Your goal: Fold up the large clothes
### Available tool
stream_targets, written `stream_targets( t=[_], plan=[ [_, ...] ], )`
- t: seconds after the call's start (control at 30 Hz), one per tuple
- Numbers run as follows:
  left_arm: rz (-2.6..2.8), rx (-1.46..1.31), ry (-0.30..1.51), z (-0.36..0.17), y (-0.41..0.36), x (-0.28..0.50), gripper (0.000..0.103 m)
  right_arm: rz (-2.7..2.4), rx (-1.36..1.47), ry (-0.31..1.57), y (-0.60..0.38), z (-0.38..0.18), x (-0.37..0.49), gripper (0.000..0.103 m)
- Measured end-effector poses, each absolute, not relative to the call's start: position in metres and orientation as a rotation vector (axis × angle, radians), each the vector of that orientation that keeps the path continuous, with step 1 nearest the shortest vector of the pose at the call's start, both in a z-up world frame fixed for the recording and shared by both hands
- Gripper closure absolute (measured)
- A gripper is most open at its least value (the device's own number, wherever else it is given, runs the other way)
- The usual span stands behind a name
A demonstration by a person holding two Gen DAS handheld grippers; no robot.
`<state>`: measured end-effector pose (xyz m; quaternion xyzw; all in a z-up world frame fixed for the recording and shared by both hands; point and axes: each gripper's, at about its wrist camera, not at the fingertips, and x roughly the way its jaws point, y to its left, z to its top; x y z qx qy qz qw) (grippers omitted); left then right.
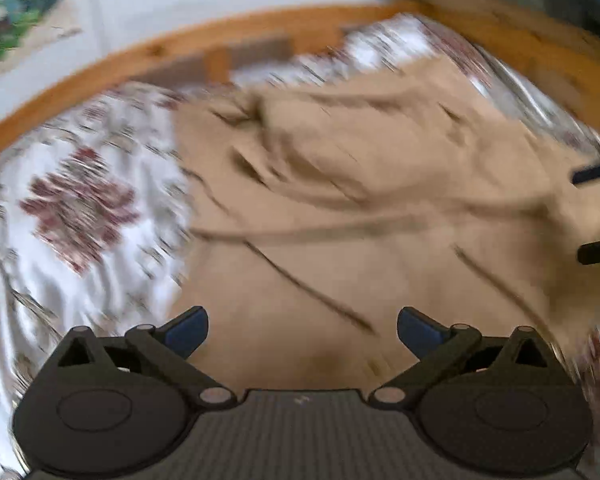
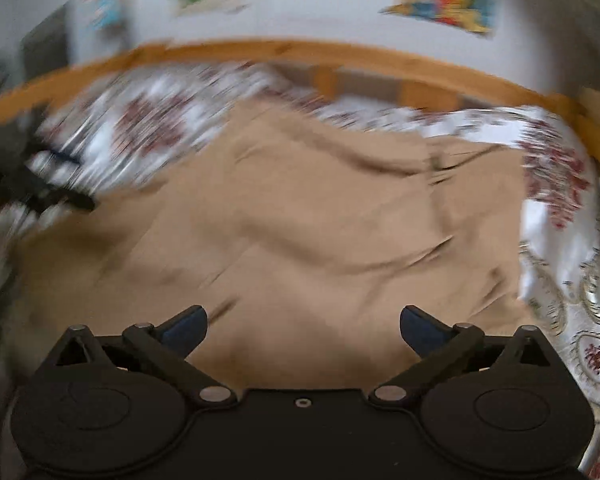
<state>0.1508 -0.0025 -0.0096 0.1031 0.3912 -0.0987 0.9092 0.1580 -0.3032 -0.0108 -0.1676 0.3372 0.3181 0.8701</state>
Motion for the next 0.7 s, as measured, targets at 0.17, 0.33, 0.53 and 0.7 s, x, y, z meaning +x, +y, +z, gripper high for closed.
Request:
stream_targets(
  t=[0.17,0.33,0.53,0.7],
  plan=[
    [-0.324,0.306,0.834,-0.033,-0.030,0.121,0.001,0.742,-0.609,0.767,-0.273,-0.040,0.113,0.001],
    [-0.374,0.457,0.834,-0.056,-0.055,0.103,0.001,0.663,-0.688,0.787,-0.264,-0.060,0.110,0.001],
    [-0.463,0.512,0.758,-0.054,-0.059,0.084,0.001,0.634,-0.676,0.665,-0.263,-0.055,0.107,0.001],
    [-0.450,0.534,0.702,-0.049,-0.065,0.079,0.001,0.558,-0.445,0.424,-0.280,-0.019,0.110,0.001]
  ],
)
